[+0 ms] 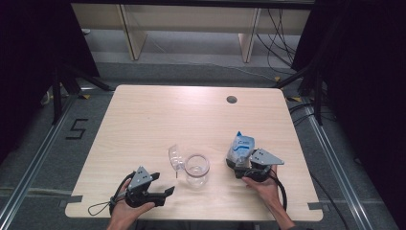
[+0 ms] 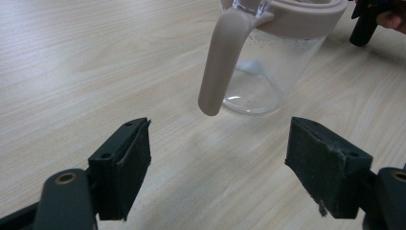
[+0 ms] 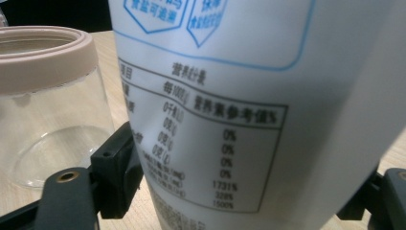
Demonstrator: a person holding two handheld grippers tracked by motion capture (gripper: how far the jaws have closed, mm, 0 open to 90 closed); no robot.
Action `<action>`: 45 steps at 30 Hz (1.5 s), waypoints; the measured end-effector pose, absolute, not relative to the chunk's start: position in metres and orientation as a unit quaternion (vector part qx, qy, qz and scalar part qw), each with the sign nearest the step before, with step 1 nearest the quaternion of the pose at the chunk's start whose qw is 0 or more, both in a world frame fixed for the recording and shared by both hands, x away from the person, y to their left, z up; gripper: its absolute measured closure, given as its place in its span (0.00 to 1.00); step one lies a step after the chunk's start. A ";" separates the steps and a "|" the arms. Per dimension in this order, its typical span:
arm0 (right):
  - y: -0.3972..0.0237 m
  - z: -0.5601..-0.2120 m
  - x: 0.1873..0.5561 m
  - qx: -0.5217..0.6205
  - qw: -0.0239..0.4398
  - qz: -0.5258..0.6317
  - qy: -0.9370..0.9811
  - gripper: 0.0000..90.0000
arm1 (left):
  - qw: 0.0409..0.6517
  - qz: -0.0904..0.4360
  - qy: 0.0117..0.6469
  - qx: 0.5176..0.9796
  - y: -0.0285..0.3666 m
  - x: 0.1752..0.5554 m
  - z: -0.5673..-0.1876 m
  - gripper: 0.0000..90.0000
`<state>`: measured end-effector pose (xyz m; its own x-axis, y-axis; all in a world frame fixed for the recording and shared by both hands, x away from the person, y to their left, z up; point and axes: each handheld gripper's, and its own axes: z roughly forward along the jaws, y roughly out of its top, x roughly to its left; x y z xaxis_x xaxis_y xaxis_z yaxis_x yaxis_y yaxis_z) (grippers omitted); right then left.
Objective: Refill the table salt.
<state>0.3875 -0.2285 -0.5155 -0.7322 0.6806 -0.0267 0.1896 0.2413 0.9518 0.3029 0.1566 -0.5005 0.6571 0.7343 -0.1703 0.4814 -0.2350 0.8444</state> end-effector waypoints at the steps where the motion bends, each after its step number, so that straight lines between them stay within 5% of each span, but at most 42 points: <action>1: -0.228 -0.515 0.387 0.290 0.225 0.543 0.755 0.27 | 0.474 0.136 0.385 0.780 0.158 0.303 -0.500 0.25; 25: -0.219 -0.514 0.390 0.270 0.249 0.523 0.769 0.43 | 0.476 0.135 0.394 0.775 0.156 0.302 -0.500 0.25; 45: -0.207 -0.493 0.386 0.225 0.350 0.476 0.774 0.43 | 0.474 0.120 0.391 0.780 0.154 0.298 -0.504 0.25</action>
